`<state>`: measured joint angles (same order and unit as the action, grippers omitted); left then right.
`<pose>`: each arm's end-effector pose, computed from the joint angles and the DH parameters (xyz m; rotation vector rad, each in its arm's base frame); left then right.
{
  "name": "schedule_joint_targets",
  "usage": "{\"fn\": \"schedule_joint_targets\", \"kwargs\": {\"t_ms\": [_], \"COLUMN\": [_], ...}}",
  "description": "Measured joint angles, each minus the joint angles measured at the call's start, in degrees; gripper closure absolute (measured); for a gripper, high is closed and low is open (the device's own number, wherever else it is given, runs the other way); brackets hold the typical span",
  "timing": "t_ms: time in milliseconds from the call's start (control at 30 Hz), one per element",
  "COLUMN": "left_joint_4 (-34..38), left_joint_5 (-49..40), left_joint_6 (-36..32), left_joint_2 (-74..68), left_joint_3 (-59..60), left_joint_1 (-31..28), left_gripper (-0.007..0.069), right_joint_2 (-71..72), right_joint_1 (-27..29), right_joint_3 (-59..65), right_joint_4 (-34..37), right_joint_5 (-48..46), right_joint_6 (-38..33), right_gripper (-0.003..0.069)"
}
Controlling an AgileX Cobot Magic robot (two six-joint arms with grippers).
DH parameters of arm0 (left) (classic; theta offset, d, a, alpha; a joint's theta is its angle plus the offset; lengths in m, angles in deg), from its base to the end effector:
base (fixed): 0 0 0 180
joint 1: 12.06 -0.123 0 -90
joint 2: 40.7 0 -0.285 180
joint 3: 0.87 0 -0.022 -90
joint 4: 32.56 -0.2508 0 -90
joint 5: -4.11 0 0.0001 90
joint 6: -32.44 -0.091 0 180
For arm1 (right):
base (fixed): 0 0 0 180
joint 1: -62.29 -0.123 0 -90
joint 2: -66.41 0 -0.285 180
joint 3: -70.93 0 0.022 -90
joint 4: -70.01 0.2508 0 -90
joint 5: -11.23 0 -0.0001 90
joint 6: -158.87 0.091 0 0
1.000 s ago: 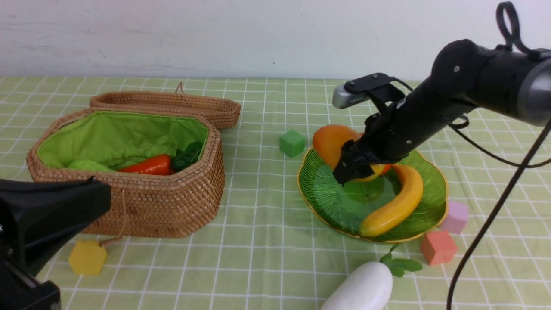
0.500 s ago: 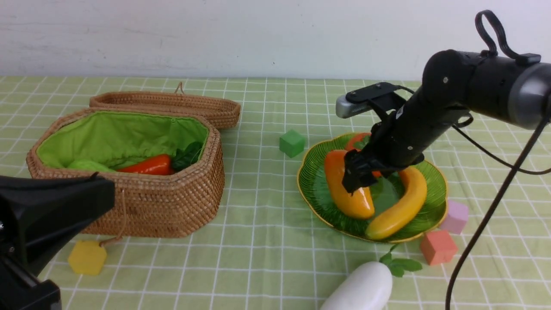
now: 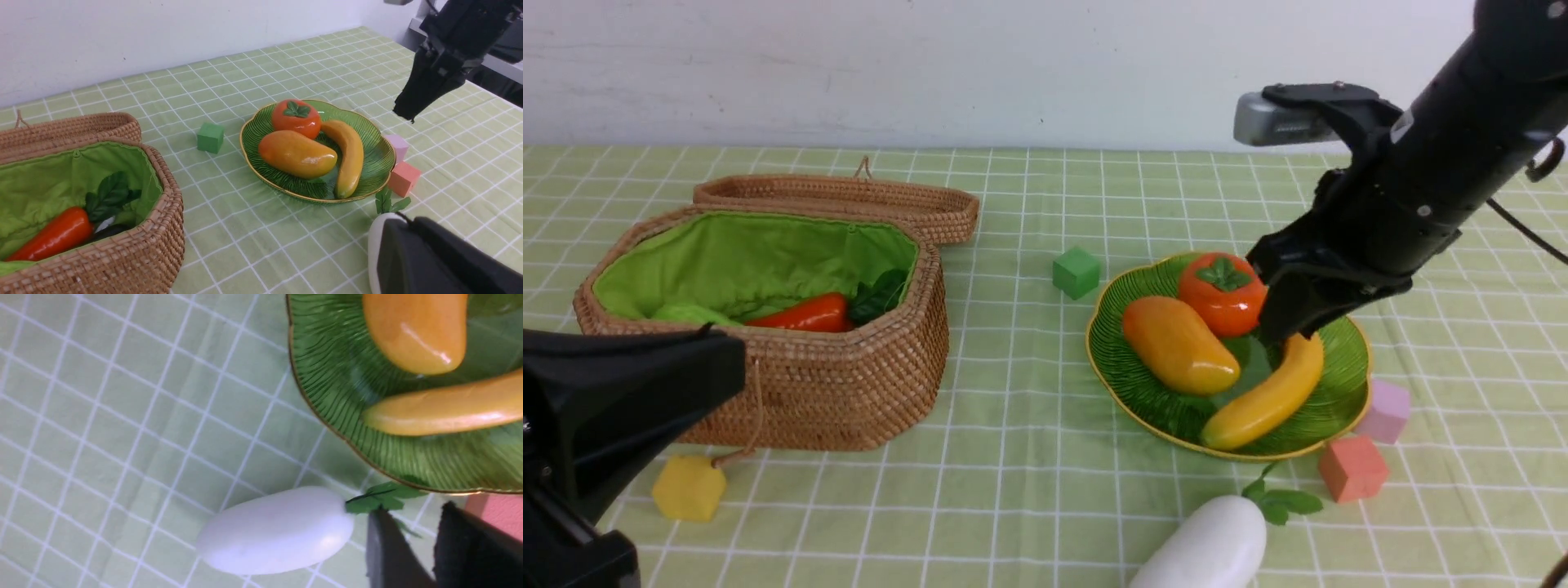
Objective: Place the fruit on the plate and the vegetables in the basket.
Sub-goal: Take a daikon with your right arm and place it on the basket on the left.
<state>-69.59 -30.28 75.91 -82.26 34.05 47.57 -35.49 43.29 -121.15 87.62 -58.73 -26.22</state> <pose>0.0814 -0.0775 0.3697 0.5234 1.7795 -0.5571 0.3138 0.1354 0.3432 -0.5080 2.7433 0.4893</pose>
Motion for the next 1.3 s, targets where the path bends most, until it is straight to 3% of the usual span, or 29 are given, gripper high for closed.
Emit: {"fn": "schedule_joint_targets", "kwargs": {"t_ms": [67,100,133,167,233,333,367,400,433,500,533,700,800,933,1300], "left_joint_4": [0.0,0.0,0.0,0.0,0.0,0.1,0.2,0.6,0.8,1.5,2.3,4.9,7.3,11.4,20.8], "left_joint_5": [0.0,0.0,0.0,0.0,0.1,0.2,0.2,0.2,0.2,0.2,0.2,0.2,0.2,0.1,1.2], "left_joint_6": [0.0,0.0,0.0,0.0,-0.4,-2.0,-2.2,-2.4,-2.4,-2.9,-3.9,-7.2,-9.9,-13.4,-23.9], "left_joint_2": [0.0,0.0,0.0,0.0,0.0,0.0,0.0,0.0,0.0,0.0,0.0,0.0,0.0,0.0,0.0], "left_joint_3": [0.0,0.0,0.0,0.0,0.0,0.0,0.0,0.0,0.0,0.0,0.0,0.0,0.0,0.0,0.0], "left_joint_1": [0.0,0.0,0.0,0.0,0.0,0.0,0.0,0.0,0.0,0.0,0.0,0.0,0.0,0.0,0.0], "left_gripper": [0.0636,0.0636,0.0636,0.0636,0.0636,0.0636,0.0636,0.0636,0.0636,0.0636,0.0636,0.0636,0.0636,0.0636,0.0634], "right_joint_2": [0.9,2.9,3.4,5.1,6.2,7.3,7.1,6.5,6.4,5.5,4.1,-0.2,-4.1,-8.1,-12.0], "right_joint_1": [-0.9,-4.4,-4.8,-8.9,-13.6,-24.8,-26.1,-28.5,-28.5,-29.8,-30.1,-30.2,-30.2,-29.9,-27.4], "right_joint_3": [0.7,3.2,3.6,6.2,9.1,15.6,16.3,17.6,17.6,18.1,18.2,18.2,18.2,18.2,17.9], "right_joint_4": [0.0,-1.0,-1.1,-2.9,-5.5,-15.0,-16.8,-20.5,-21.0,-24.0,-25.4,-25.7,-25.5,-26.4,-23.9], "right_joint_5": [0.0,0.0,0.0,-0.1,-0.1,-0.1,0.3,1.7,1.7,3.1,4.1,5.8,7.9,9.9,10.6], "right_joint_6": [1.5,4.7,5.6,9.4,13.5,30.0,34.1,41.0,42.0,48.3,53.3,59.0,62.4,64.0,65.7], "right_gripper": [0.0596,0.0654,0.0661,0.0673,0.0672,0.0631,0.0610,0.0558,0.0549,0.0463,0.0331,0.0048,-0.0013,0.0000,0.0170]}}
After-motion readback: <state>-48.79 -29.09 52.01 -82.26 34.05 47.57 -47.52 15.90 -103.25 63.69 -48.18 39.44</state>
